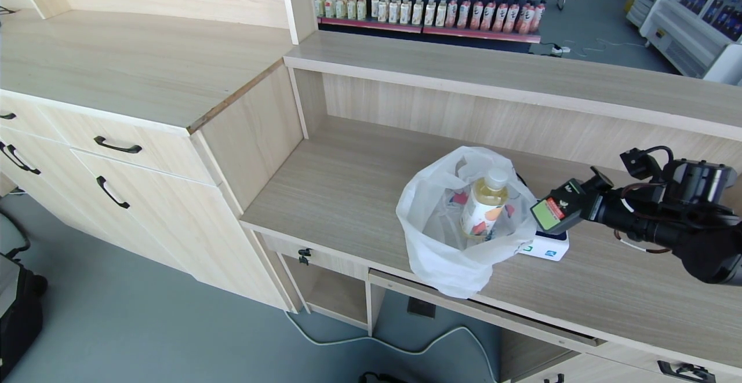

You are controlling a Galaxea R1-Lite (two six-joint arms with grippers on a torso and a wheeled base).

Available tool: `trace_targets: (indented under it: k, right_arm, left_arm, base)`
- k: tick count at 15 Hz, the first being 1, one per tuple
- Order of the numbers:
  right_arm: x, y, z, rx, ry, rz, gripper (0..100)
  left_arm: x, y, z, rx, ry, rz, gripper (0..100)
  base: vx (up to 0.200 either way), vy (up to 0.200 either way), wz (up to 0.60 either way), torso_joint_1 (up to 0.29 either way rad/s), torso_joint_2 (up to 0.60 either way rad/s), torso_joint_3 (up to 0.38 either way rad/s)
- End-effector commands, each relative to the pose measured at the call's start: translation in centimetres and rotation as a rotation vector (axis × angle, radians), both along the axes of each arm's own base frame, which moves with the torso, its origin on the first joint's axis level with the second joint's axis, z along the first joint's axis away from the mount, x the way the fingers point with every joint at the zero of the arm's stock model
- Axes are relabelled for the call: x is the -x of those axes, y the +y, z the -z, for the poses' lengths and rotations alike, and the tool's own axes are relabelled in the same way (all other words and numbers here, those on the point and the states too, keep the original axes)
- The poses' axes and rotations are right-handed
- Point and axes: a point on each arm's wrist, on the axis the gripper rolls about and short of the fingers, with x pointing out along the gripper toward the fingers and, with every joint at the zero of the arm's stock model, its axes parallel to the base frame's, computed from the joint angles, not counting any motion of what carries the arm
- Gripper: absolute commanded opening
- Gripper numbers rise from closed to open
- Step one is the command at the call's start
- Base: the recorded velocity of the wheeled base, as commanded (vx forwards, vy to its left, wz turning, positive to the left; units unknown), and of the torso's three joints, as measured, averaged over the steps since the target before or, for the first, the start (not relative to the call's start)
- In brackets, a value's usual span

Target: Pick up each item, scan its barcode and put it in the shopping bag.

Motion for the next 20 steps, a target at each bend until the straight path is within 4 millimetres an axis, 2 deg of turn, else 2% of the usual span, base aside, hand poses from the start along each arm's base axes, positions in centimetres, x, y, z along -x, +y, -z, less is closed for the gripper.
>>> trace_targets:
  k: [1,4,7,13,20]
  right_arm:
    - [0.4,-0.3,-1.0,0.007,-0.029,0.009,0]
    - [0.9,-1.2,-1.2,0.012,-0.03,0.047,0]
    - [0.3,-1.5,-0.5,0.024,-0.014,0.1,0]
    - [-0.3,0.4,-0.2,0.018,-0.007,0.041,0]
    - [-0.7,0.7,0.0,0.004,-0.001,0.034,0]
  left_arm:
    - [0.0,0.0,0.0,0.0,-0.001,0.001,100]
    - [0.0,0.0,0.0,0.0,-0.001,0.001,100]
    - [0.0,0.0,0.0,0.0,-0.001,-0.001,100]
    - [0.0,0.0,0.0,0.0,-0.001,-0.001,100]
    - [0.0,0.0,0.0,0.0,-0.001,-0.001,100]
  base:
    - [0.0,0.0,0.0,0.0,0.0,0.0]
    - [0.0,0.0,0.0,0.0,0.0,0.0]
    - [0.0,0.0,0.0,0.0,0.0,0.0]
    - [0.0,0.0,0.0,0.0,0.0,0.0]
    - [0.0,0.0,0.0,0.0,0.0,0.0]
